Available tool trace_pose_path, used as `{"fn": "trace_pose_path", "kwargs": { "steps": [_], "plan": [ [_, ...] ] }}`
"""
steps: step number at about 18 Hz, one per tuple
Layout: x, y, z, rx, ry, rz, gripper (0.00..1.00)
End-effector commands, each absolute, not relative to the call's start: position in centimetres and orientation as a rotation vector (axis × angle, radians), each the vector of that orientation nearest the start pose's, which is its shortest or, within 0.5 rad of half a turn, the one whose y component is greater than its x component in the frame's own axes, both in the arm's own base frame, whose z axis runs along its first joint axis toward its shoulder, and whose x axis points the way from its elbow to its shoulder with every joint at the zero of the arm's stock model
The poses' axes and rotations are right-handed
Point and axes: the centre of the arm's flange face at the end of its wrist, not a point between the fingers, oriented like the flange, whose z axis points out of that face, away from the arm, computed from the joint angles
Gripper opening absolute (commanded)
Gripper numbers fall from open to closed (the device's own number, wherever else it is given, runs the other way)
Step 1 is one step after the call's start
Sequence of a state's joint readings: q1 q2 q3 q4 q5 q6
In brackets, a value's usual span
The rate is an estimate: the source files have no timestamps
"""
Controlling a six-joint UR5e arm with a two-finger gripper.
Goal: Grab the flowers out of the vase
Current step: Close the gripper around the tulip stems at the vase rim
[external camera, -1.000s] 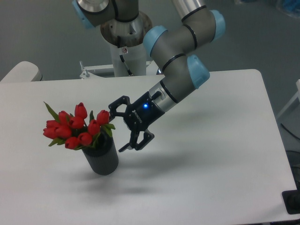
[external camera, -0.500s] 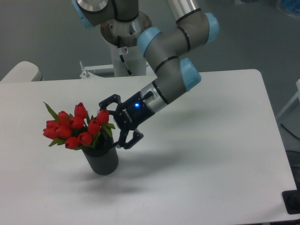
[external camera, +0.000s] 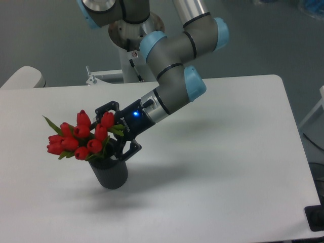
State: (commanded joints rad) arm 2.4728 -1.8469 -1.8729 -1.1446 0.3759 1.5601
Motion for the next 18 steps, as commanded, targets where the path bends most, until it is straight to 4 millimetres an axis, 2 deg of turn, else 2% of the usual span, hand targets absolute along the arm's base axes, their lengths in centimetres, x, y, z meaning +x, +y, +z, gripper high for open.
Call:
{"fn": "trace_pose_path", "kwargs": {
  "steps": [1, 4, 9, 10, 16, 18],
  "plan": [
    [-28.1, 51.0, 30.3, -1.909, 0.554, -0.576, 1.0],
    [-27.8, 50.8, 29.3, -1.904, 0.564, -0.559, 0.84],
    [-28.1, 50.7, 29.5, -1.905, 0.556, -0.558, 0.35],
    [-28.1, 50.7, 29.4, -1.904, 0.555, -0.558, 0.33],
    [-29.1, 50.7, 30.4, -1.855, 0.525, -0.549, 0.32],
    [-29.6, 50.4, 30.6, -1.855, 0.51, -0.546, 0.21]
  ]
}}
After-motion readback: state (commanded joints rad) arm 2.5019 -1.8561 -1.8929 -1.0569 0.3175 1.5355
